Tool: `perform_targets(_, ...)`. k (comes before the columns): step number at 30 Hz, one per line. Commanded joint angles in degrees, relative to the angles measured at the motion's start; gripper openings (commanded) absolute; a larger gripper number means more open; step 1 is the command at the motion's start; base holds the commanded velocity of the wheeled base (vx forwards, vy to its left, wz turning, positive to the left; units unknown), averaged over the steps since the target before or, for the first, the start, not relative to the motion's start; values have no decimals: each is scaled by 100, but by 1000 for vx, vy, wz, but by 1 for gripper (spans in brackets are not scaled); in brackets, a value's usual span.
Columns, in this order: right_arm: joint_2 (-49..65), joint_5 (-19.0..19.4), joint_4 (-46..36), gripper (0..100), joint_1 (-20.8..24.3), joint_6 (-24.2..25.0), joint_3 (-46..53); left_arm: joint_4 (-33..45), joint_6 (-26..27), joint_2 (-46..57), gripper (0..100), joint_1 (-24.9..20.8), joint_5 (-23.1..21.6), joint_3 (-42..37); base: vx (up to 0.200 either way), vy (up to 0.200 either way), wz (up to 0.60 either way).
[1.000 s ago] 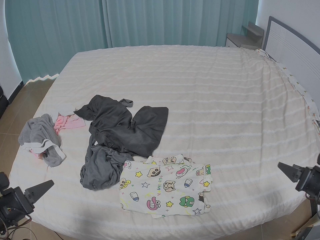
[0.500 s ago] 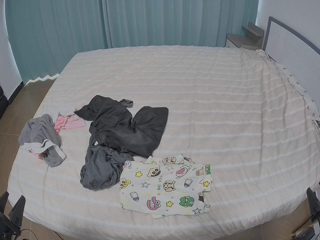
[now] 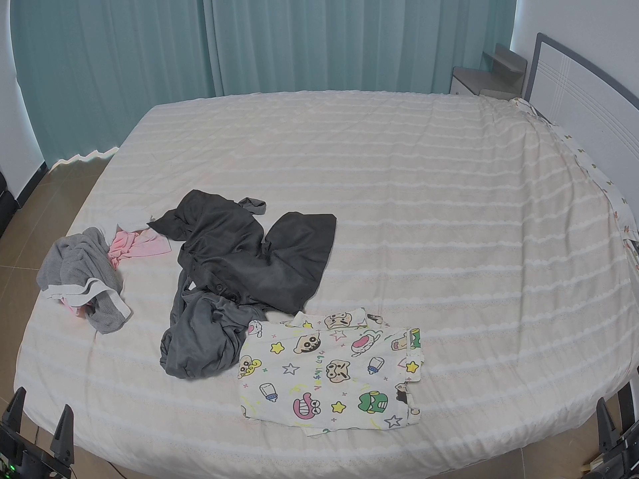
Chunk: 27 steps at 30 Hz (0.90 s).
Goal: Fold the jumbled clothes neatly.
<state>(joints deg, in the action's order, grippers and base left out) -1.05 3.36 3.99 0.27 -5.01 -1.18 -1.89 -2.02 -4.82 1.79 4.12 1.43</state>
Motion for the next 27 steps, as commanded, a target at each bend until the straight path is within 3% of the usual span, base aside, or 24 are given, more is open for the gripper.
perform_targets(1,105,112,32,100,-36,-299,118,92,176,51,100,14,-131,-99,0,0,0)
perform_targets(8,70,-257,-284,100,-36,-61,48,312,176,33,100,14,-271,-99,0,0,0)
perform_targets(11,70,-1022,-530,100,-44,396,-49,312,176,42,100,14,-280,-99,0,0,0)
perform_targets(16,70,-1154,-636,100,-44,501,-93,303,158,60,100,5,-280,-99,0,0,0)
perform_targets(27,-150,-1040,-1075,100,-123,264,-312,303,158,385,100,-144,-280,-99,0,0,0)
